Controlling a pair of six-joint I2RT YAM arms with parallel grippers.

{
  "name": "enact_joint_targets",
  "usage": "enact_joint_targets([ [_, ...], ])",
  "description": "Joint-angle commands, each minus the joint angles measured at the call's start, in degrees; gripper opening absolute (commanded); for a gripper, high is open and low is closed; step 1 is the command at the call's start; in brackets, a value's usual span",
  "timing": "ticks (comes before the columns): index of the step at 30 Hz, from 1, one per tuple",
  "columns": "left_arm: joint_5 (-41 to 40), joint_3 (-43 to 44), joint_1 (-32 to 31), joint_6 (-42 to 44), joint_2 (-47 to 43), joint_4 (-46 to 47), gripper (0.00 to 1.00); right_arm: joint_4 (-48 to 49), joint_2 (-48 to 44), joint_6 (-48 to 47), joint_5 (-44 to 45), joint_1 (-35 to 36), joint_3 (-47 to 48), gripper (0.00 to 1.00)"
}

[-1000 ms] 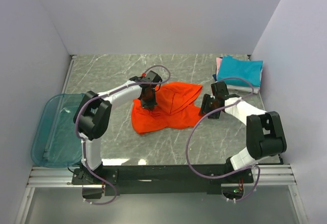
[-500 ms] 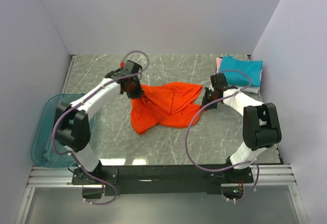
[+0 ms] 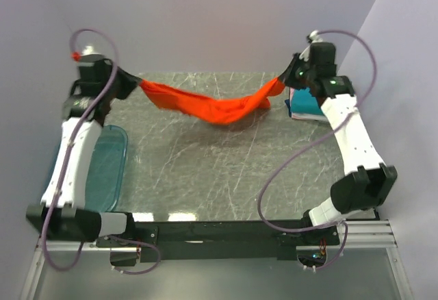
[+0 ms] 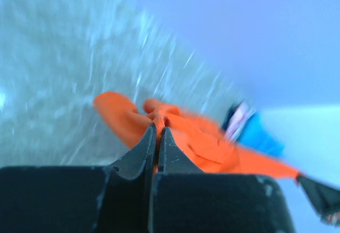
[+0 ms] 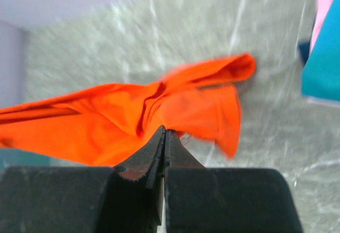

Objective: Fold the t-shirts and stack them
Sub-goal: Flatten the tshirt out

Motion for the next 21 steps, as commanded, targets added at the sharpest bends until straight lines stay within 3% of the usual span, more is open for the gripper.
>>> enact_joint_targets([
  [1,1.96,0.55,5.57,-2.21,-8.62,6.59,0.0,-1.84,-6.91,0.28,1.05,-2.51,6.36,0.0],
  [6,4.24,1.43,11.38,-2.29,-12.68,7.12,0.0,-0.09,-13.16,-0.15,2.11,-4.37,9.44,0.0],
  [12,8.97,2.13,13.59,-3.52,-13.39,10.01,0.0,3.16,-21.95,-1.3,1.07,-4.45,6.82,0.0],
  [21,19.88,6.95,13.59,-4.84,2.59,20.99,0.0,-4.65,-27.49,-2.62,-0.97,-4.45,-0.38,0.0],
])
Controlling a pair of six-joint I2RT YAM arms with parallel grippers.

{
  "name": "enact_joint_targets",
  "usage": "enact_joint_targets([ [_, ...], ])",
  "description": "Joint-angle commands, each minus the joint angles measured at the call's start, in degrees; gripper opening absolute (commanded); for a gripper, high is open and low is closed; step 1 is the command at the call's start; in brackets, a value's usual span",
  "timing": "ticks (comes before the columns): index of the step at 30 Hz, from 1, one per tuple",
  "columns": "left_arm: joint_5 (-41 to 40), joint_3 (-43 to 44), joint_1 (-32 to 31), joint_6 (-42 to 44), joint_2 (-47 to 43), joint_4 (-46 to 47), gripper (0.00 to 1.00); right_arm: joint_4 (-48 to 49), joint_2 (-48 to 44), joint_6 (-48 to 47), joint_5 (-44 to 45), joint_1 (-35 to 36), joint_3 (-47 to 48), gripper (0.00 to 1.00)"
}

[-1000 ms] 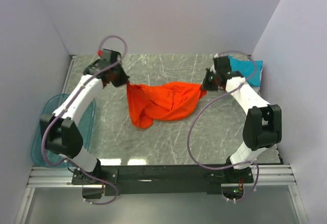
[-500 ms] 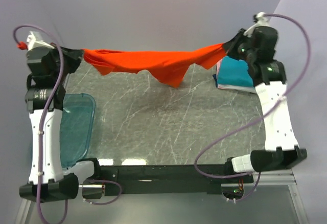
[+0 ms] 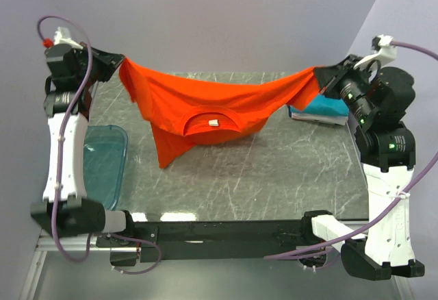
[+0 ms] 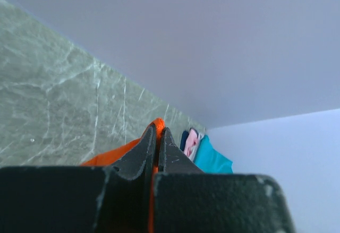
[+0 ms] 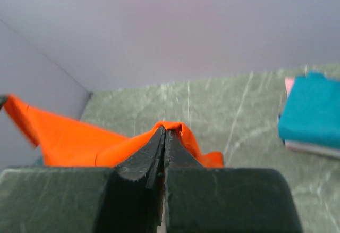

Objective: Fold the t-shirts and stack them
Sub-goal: Flatten the tshirt out

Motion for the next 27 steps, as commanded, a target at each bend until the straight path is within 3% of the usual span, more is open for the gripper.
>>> enact_joint_targets([
  [1,7.07,7.08,0.35,-0.76,6.5,8.52,0.0,-3.52,-1.35,-1.3,0.36,-0.19,-3.8,0.0],
  [8,15.96,19.58,-1.5,-0.58,19.79,13.1,0.0,-5.63,-3.73,-1.48,-1.55,-0.19,-3.03,0.0],
  [15,17.72,33.03,-4.4,-3.38,30.52,19.5,0.0,-3.44,-7.94,-1.83,-8.24,0.07,-0.21,0.0],
  [18,18.43,33.57,-5.28,-5.49,32.46,25.83,0.0,-3.43,-9.35,-1.83,-10.78,0.16,0.49,0.0],
  [22,16.51,29.55,-5.46,-6.21,34.92,27.25,0.0,-3.17,-10.14,-1.39,-15.26,2.0,-2.74,0.0],
  [27,11.23,27.94,-5.37,1.69,38.34,14.2,0.43,-1.24,-7.97,0.54,-18.26,13.41,-13.64,0.0],
])
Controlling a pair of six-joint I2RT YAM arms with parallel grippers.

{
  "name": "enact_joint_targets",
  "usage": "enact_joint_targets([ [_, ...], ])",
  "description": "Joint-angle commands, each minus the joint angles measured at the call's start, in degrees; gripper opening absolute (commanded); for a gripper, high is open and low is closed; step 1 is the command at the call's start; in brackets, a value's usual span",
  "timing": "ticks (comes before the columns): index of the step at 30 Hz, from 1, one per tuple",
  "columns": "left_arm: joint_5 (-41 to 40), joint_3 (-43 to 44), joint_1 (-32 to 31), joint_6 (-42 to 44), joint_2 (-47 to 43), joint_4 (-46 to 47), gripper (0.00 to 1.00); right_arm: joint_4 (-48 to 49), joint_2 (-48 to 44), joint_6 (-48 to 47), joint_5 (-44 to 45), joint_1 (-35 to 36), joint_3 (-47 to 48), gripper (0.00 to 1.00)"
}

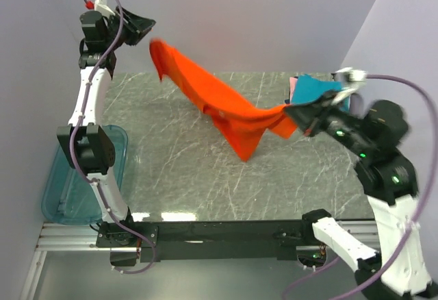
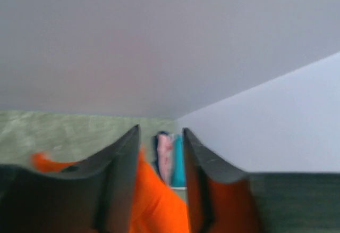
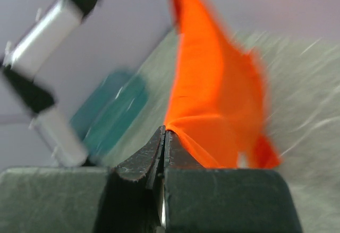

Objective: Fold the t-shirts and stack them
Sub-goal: Flatten the tshirt out

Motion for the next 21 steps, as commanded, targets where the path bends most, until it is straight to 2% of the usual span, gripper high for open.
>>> enact_joint_targets([
  [1,-4.55,-0.1,0.16,5.63,2.75,-8.74,0.5,0.95,5.31,0.43,-5.47,9.41,-6.94,0.0],
  [2,-6.13,0.08,0.16,7.13,3.01,-10.77,0.59,-0.97,6.89,-0.35,-6.36,11.63,-8.95,0.0],
  [3,-7.01,-0.44,-0.01,9.93,2.41,-12.44,0.62,-1.86,10.39,-1.06,-7.24,13.48,-9.84,0.01],
  [5,-11.21,-2.2,-0.62,13.53,0.48,-16.93,0.73,-6.75,14.7,-4.03,-9.61,16.29,-10.91,0.11],
  [6,-12.37,-4.82,-0.89,14.51,-2.06,-18.16,0.75,-8.53,18.9,-4.92,-9.1,16.57,-10.73,0.3],
  [9,-16.67,-11.4,-2.21,17.15,-8.2,-22.38,0.77,-10.92,23.33,-5.81,-1.46,16.66,-12.13,0.49],
  [13,-19.24,-20.73,-7.12,19.44,-15.69,-26.52,0.77,-7.67,25.09,-3.8,8.73,15.96,-15.91,0.55],
  [15,-19.42,-26.78,-11.86,19.18,-19.55,-27.14,0.77,-5.04,26.23,-2.74,11.37,14.04,-17.84,0.56],
  [17,-18.1,-30.66,-17.38,18.48,-21.85,-26.44,0.76,-2.15,27.2,-1.16,11.3,11.66,-20.21,0.56],
  [19,-14.87,-38.64,-23.61,17.35,-24.49,-25.55,0.77,0.31,30.61,0.16,9.46,4.31,-22.75,0.56],
  [21,-13.89,-41.2,-25.58,16.46,-24.32,-26.42,0.76,1.56,32.29,0.08,9.28,3.14,-23.65,0.56],
])
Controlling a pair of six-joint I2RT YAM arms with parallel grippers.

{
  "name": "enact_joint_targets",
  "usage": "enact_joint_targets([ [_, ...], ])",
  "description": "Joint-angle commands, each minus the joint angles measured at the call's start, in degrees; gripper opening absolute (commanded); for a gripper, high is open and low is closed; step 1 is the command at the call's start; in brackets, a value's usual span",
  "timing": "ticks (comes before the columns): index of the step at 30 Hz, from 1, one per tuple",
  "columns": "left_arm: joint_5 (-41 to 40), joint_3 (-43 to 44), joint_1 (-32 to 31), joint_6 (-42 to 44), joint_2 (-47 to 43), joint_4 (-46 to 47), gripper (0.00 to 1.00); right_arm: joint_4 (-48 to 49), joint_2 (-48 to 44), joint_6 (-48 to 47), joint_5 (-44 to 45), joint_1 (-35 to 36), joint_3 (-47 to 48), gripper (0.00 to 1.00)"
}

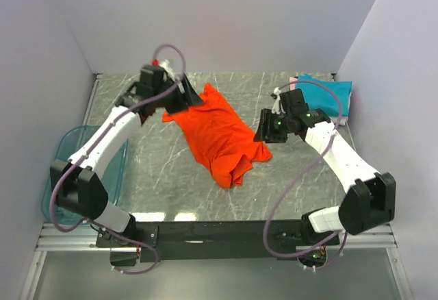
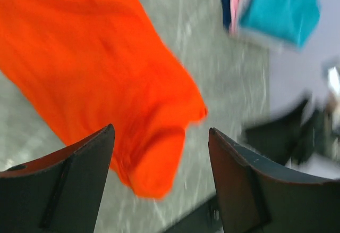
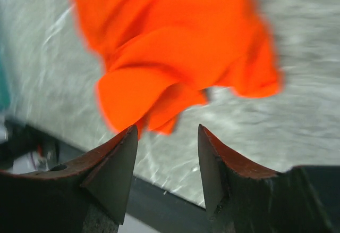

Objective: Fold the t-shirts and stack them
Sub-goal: Flatten the tshirt out

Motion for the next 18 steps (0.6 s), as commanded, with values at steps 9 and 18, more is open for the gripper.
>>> enact_joint_targets([
  [9,3.91,-10.2,-8.44,-1.17,6.61,-2.79,0.78,10.55,14.73,-3.27,-3.15,-8.68,-0.47,0.56],
  [18,3.2,-8.35,-8.53,-5.03,16.98,1.07,0.78,12.14,23.53,-3.8,-4.21,-8.77,2.51,0.56],
])
